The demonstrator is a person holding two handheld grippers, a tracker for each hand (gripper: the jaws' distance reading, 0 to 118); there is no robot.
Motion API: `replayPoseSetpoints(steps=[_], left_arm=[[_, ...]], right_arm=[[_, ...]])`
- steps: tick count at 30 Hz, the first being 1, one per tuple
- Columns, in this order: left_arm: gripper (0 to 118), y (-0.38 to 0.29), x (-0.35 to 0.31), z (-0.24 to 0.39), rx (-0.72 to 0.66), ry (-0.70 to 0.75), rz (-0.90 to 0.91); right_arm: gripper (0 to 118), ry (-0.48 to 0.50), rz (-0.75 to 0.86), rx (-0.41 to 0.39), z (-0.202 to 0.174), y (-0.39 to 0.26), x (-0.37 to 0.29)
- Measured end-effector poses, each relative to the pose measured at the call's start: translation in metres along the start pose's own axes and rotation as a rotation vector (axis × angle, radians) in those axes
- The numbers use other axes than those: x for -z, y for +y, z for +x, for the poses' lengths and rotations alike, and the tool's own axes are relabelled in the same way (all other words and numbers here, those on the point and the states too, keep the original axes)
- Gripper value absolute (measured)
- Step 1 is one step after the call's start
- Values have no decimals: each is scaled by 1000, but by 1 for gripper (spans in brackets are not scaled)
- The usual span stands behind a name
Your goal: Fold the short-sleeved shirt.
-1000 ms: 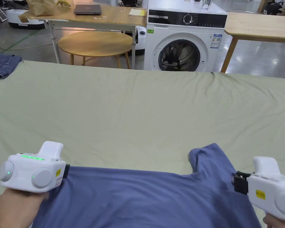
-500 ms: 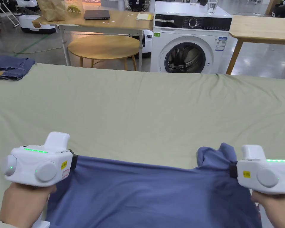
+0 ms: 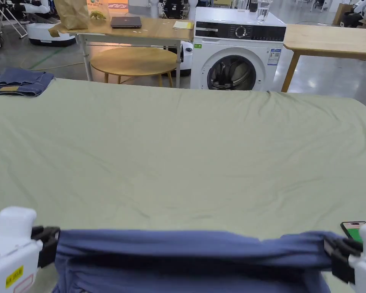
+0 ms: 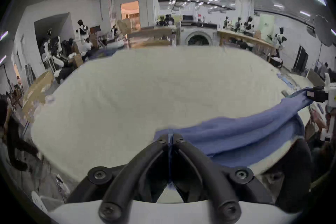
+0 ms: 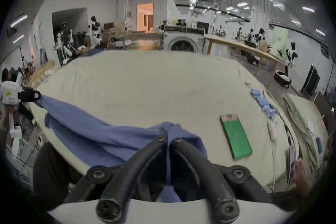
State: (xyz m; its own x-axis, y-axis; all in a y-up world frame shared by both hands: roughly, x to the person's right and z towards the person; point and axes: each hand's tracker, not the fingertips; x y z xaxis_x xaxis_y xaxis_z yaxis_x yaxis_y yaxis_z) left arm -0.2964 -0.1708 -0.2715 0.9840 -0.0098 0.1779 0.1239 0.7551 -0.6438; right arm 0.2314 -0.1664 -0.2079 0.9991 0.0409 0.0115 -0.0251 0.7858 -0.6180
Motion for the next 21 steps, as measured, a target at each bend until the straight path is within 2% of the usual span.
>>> replayPoseSetpoints(steps=[2,5,6,7,8,9,10,12,14,17,18,19,20,21], left_arm=[[0,-26,7,-2,-51,-24,-45],[1,-46,12,3,-74,-4,-52],[16,-48,12,5,-78,7,-41],[46,-45,10,8,-79,31,-29],[91,-38,6,7,-70,56,-12],[110,-30,2,12,-52,65,8],[114,-20,-2,19,-29,73,42],[114,5,-14,39,21,72,185],[114,28,-15,61,44,57,249],[113,54,-5,89,30,13,318],[109,59,-2,96,29,12,329],[96,64,2,103,34,9,335],[60,64,9,106,39,11,336],[24,65,12,109,46,11,333]], right_arm=[[0,-13,-52,14,-4,-30,9],[1,-2,-121,90,-4,-61,23],[8,3,-120,105,-4,-64,24],[27,4,-116,108,-3,-64,24],[63,6,-111,108,-4,-58,19],[82,-4,-82,106,-6,-51,13],[89,4,-24,94,-10,-41,5],[89,9,114,59,-23,-12,-9],[89,14,243,34,-41,12,-17],[89,28,364,62,-63,43,-14],[89,12,383,63,-69,46,-11],[86,10,385,55,-74,51,-7],[66,11,389,46,-78,53,-5],[32,-3,404,40,-81,54,-3]])
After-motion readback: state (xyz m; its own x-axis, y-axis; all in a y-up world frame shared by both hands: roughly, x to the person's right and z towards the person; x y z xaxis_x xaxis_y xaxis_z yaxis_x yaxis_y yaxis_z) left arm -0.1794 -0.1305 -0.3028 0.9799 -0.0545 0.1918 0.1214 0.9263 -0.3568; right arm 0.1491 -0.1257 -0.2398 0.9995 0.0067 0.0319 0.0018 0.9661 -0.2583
